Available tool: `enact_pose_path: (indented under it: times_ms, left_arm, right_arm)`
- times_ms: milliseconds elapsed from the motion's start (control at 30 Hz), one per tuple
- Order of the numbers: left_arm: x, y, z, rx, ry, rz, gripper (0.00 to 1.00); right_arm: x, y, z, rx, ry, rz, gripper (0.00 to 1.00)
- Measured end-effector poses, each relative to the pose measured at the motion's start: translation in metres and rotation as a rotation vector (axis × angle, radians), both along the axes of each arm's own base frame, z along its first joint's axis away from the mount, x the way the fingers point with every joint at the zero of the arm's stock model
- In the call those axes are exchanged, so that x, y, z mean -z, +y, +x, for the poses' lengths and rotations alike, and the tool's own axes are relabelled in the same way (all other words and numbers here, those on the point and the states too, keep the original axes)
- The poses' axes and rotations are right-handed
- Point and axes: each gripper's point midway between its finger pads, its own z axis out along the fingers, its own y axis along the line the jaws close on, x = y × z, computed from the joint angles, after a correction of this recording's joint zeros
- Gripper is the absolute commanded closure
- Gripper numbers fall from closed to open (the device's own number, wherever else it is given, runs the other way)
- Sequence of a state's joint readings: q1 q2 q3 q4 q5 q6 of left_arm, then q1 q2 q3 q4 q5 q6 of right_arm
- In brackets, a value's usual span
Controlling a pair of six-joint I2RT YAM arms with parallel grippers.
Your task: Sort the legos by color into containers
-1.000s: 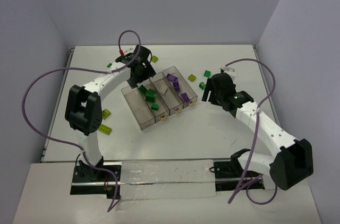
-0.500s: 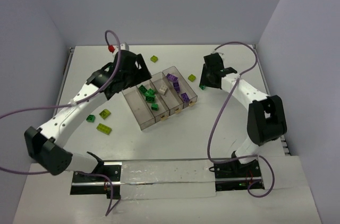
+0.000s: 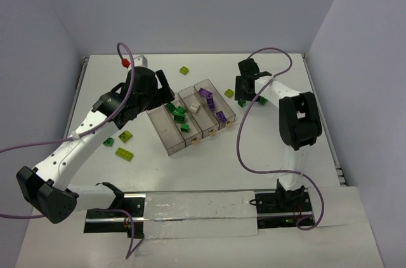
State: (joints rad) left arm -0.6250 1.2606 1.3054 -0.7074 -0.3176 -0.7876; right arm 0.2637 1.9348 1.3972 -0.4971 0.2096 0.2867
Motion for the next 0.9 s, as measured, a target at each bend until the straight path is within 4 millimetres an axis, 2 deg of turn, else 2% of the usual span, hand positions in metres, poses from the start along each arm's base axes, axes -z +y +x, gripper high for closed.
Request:
enact_pose_path:
  times_ms: [133,300,367,400,467,567,733,900]
  left_arm:
    - [0.003,0.001,-0.001,0.0,0.008,0.006,0.08]
    - [0.003,0.001,-0.001,0.003,0.007,0.01,0.08]
    - [0.003,0.001,-0.001,0.004,0.007,0.012,0.08]
    - [0.003,0.001,-0.001,0.004,0.007,0.012,0.08]
    - [0.003,0.001,-0.001,0.004,0.007,0.012,0.08]
    - [0.003,0.001,-0.001,0.004,0.008,0.013,0.08]
    - [0.003,0.001,-0.001,0.004,0.007,0.012,0.08]
    - [0.003,0.001,-0.001,0.004,0.008,0.013,0.08]
  right_arm:
    - [0.007,0.004,0.01,-0.019,0.009,0.0,0.41]
    - [0.016,0.004,0.008,-0.027,0.032,-0.007,0.53]
    - [0.019,0.004,0.008,-0.029,0.041,-0.009,0.55]
    - [0.021,0.004,0.007,-0.029,0.044,-0.01,0.54]
    - [0.022,0.004,0.007,-0.031,0.046,-0.01,0.43]
    - [0.022,0.004,0.007,-0.031,0.046,-0.011,0.33]
    - [0.023,0.003,0.01,-0.025,0.051,-0.015,0.34]
    - [0.026,0.004,0.019,0.003,0.063,-0.005,0.39]
